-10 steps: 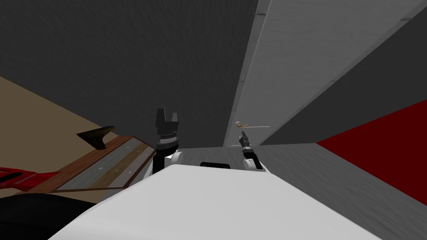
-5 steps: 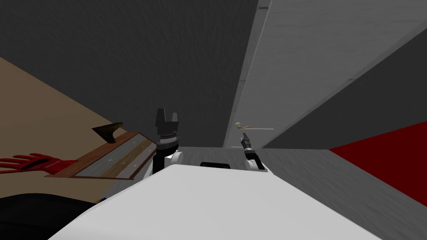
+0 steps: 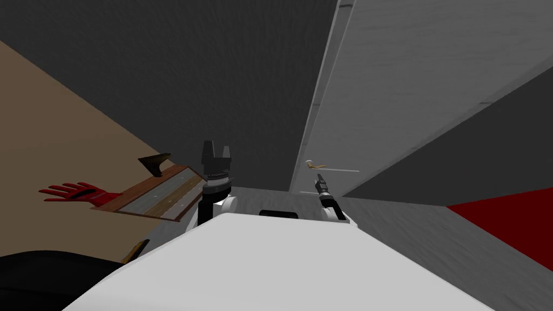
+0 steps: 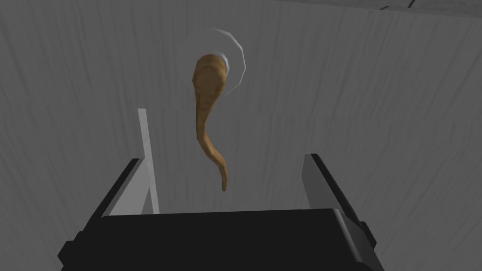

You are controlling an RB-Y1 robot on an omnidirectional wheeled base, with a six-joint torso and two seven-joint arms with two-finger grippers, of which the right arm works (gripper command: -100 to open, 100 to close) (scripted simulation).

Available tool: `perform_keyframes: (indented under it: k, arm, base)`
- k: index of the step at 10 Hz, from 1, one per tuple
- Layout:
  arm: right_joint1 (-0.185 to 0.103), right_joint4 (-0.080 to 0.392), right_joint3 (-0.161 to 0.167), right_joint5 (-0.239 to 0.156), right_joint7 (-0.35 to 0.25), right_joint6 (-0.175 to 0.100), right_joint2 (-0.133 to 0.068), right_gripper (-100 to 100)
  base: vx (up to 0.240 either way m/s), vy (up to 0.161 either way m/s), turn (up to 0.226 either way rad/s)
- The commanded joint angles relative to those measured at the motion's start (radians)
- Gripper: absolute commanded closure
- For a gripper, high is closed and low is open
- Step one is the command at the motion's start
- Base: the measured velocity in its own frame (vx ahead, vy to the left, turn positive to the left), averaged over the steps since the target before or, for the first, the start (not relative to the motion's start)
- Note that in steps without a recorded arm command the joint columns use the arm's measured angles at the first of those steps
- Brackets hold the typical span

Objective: Pull the door open

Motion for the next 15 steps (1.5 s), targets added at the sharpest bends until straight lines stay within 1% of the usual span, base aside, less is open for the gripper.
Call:
perform_keyframes:
  k: [1, 2, 3, 4, 5, 7, 8, 11, 12, 13, 15]
  arm:
    - [-0.014, 0.039, 0.007, -0.015, -0.001, -0.007, -0.011, -100]
    - [-0.018, 0.049, 0.008, -0.02, -0.002, -0.009, -0.014, -100]
    - [-0.017, 0.044, 0.008, -0.016, -0.002, -0.008, -0.012, -100]
    - [-0.014, 0.075, -0.008, -0.02, -0.024, -0.027, -0.025, -100]
    - [-0.013, 0.085, -0.014, -0.021, -0.031, -0.033, -0.03, -100]
    - [-0.008, 0.131, -0.041, -0.027, -0.066, -0.063, -0.051, -100]
    - [-0.006, 0.143, -0.047, -0.029, -0.075, -0.07, -0.056, -100]
    - [0.001, 0.2, -0.08, -0.036, -0.118, -0.106, -0.082, -100]
    - [0.004, 0.181, -0.076, -0.035, -0.105, -0.097, -0.073, -100]
    - [0.004, 0.181, -0.076, -0.035, -0.105, -0.097, -0.073, 100]
    - [0.004, 0.181, -0.076, -0.035, -0.105, -0.097, -0.073, 100]
  base:
    - [-0.016, -0.102, 0.125]
    - [-0.005, -0.069, 0.045]
    - [-0.001, -0.028, 0.006]
    - [0.098, 0.037, 0.191]
    - [0.169, 0.035, 0.197]
    - [0.217, 0.039, 0.196]
    - [0.163, 0.006, 0.173]
    - [0.164, -0.029, 0.196]
    - [0.084, -0.025, 0.039]
    - [-0.014, 0.002, -0.033]
    - [-0.028, 0.006, -0.006]
